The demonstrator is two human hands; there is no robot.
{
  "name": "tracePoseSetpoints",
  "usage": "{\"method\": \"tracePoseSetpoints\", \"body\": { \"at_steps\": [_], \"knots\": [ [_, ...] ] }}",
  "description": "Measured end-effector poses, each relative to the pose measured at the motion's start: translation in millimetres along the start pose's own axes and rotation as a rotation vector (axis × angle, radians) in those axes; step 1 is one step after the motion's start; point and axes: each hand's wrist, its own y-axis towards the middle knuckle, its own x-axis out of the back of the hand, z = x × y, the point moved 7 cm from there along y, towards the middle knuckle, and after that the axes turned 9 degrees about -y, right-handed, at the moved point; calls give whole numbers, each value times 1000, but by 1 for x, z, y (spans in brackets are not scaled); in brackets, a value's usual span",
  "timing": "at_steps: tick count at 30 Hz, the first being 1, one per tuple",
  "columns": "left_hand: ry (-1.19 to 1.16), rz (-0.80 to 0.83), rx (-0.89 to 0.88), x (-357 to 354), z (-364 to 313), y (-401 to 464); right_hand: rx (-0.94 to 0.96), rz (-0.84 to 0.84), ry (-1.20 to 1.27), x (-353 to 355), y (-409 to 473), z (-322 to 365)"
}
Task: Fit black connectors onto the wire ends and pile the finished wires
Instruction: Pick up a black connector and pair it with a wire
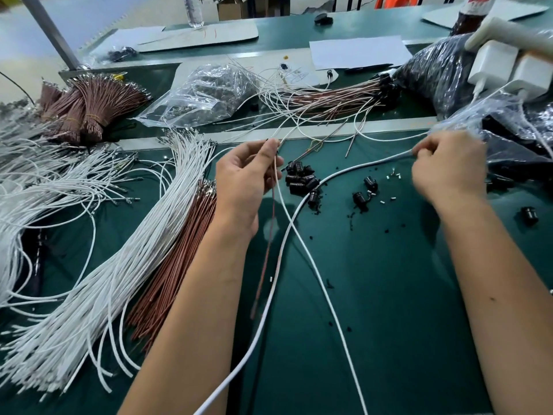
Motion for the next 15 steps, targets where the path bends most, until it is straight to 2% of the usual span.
{"method": "tracePoseSetpoints", "body": {
  "at_steps": [2, 5, 9, 12, 15],
  "knots": [
    [18, -9, 16, 0, 3, -1, -19, 65, -27, -7, 1, -3],
    [40, 8, 48, -7, 7, -3, 58, 81, -18, -11, -4, 7],
    [164, 20, 74, -13, 12, -7, 222, -39, 41, -2, -16, 36],
    [315, -106, -18, -6, 7, -6, 442, 47, 121, -12, -28, 86],
    [339, -310, -88, 12, -1, -6, 636, 178, 76, -40, -32, 137]
  ]
}}
